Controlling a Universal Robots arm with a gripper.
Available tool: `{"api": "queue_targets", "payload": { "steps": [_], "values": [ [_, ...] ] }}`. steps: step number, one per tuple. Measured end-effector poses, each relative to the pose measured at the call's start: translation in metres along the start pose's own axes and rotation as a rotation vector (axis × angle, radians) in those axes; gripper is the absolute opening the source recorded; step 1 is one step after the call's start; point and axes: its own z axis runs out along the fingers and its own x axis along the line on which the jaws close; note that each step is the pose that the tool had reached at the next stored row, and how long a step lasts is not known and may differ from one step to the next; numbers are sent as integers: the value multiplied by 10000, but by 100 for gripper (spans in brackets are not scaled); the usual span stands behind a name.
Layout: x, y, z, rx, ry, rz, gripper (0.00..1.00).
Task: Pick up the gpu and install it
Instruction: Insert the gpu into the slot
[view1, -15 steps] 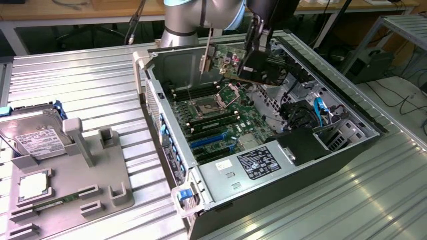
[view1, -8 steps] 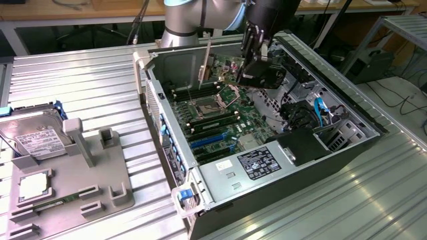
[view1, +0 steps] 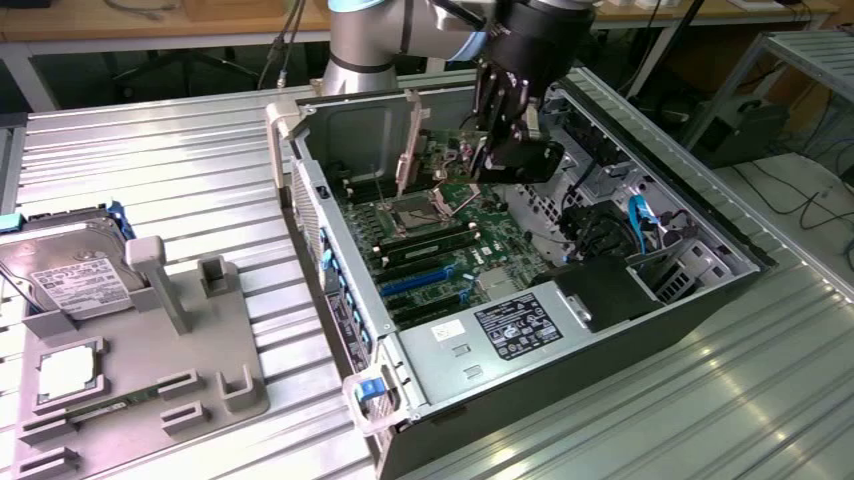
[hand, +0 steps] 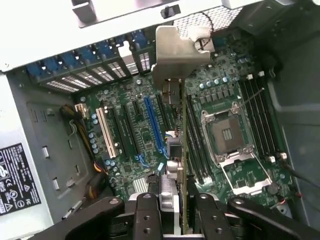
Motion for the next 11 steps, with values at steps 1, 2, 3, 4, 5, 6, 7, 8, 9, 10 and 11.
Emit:
{"api": "queue_targets", "payload": {
  "steps": [1, 2, 3, 4, 5, 6, 7, 8, 9, 10, 11],
  "values": [
    [-2, -1, 18, 0, 8, -146, 30],
    [-7, -3, 39, -1, 15, -265, 30],
    [-9, -5, 54, -1, 17, -319, 30],
    [-12, -7, 73, 0, 18, -381, 30],
    [-15, -9, 85, 7, 23, -438, 30],
    [-16, -10, 91, 36, 29, -482, 30],
    [-17, -11, 97, 68, 31, -532, 30],
    [-17, -12, 103, 98, 35, -594, 30],
    [-18, -13, 109, 124, 38, -661, 30],
    [-20, -13, 118, 147, 42, -749, 30],
    [-25, -12, 131, 155, 46, -860, 30]
  ]
}}
